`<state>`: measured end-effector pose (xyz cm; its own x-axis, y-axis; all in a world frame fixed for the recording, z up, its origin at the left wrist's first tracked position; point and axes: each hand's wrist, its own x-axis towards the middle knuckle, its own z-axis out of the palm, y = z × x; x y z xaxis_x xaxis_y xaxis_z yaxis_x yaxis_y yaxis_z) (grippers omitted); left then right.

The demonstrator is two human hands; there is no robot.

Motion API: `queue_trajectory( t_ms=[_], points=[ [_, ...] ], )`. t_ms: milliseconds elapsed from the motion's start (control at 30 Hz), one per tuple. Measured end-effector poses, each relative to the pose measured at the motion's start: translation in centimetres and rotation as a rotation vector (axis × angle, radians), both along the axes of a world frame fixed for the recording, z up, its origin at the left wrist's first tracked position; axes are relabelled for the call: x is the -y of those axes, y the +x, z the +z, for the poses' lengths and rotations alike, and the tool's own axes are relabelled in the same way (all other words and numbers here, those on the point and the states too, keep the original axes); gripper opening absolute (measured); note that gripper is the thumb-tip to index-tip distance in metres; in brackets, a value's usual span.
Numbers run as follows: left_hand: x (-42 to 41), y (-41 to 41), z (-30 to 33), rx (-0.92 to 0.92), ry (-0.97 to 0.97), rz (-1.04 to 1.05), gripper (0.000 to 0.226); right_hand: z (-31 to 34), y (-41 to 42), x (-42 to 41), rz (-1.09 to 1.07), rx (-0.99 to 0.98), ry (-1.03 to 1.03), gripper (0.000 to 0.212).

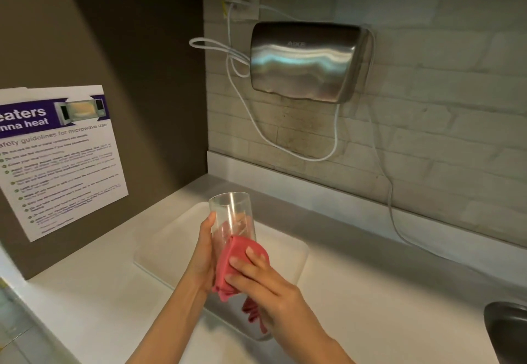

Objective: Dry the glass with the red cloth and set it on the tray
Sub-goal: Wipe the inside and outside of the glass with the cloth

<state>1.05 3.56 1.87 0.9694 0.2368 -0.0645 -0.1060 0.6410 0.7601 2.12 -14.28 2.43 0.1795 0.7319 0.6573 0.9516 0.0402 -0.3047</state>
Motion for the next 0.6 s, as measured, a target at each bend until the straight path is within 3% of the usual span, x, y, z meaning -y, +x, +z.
queue_trajectory(
  t_ms=[133,200,367,533,600],
  points=[
    [1.4,-0.1,-0.3,-0.008,-0.035,-0.019,0.065,1.9,0.8,-0.4,-0.102,-0.328,0.113,0.052],
    [2.1,0.1,-0.3,0.012,-0.046,-0.019,0.063,3.3,1.0,-1.6,-0.178,-0.398,0.162,0.06],
    [1.2,0.1,0.0,-0.027,-0.034,-0.01,0.071,1.2,0.1,-0.7,-0.077,-0.125,0.026,0.042],
    [0.6,0.3,-0.1,0.021,-0.07,-0.049,0.079,-1.9,-0.1,0.7,-0.087,0.021,0.062,0.067],
    [1.3,0.6,0.0,0.043,-0.096,-0.086,0.078,-2.2,-0.2,-0.1,-0.121,0.025,0.141,0.062]
  ],
)
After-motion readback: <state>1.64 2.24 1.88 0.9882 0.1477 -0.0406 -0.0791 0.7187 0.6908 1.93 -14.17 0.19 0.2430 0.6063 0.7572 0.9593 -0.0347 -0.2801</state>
